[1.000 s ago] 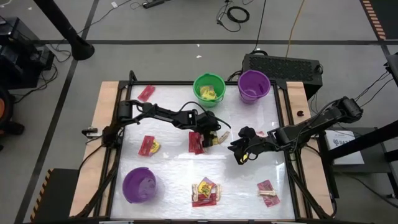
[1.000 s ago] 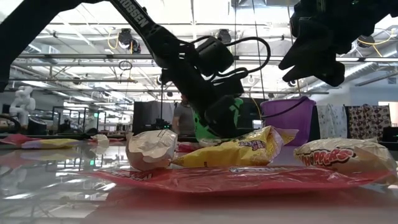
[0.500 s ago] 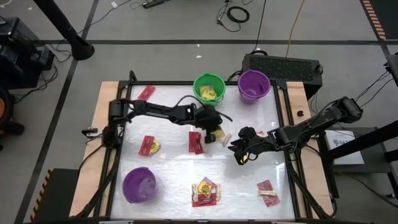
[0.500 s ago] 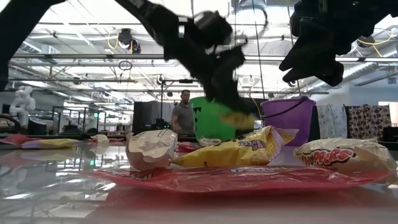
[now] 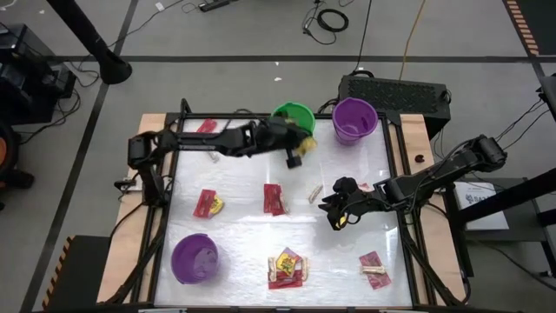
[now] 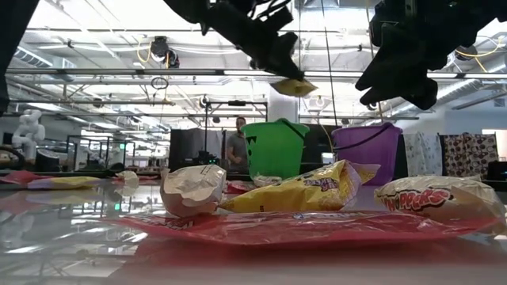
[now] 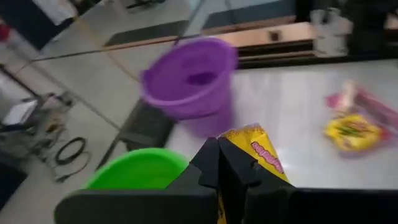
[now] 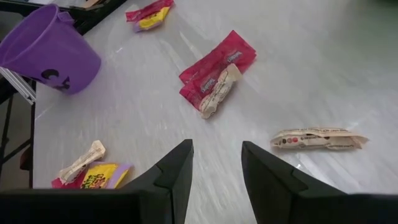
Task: Sort candy by brand, put in halloween buckets
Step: Put the yellow candy into the green bucket
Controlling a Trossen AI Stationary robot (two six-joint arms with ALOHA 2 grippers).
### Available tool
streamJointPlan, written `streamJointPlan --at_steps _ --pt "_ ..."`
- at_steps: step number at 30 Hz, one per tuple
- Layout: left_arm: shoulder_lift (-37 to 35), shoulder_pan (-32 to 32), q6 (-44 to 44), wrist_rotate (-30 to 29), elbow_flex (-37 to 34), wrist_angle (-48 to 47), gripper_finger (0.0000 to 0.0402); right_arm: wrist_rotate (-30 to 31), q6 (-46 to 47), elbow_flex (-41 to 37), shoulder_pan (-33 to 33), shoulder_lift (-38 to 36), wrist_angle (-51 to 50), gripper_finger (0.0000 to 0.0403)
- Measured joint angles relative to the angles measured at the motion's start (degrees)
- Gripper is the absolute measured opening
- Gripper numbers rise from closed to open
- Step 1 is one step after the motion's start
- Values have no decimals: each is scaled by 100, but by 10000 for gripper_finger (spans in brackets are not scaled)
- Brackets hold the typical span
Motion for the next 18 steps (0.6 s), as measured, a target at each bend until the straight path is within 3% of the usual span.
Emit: streamJointPlan --at_steps 14,18 --pt "-9 1181 -337 257 -2 23 1 1 -5 0 -2 0 1 130" --pt "-9 1301 -845 256 -2 -31 17 1 -46 0 -2 0 0 130"
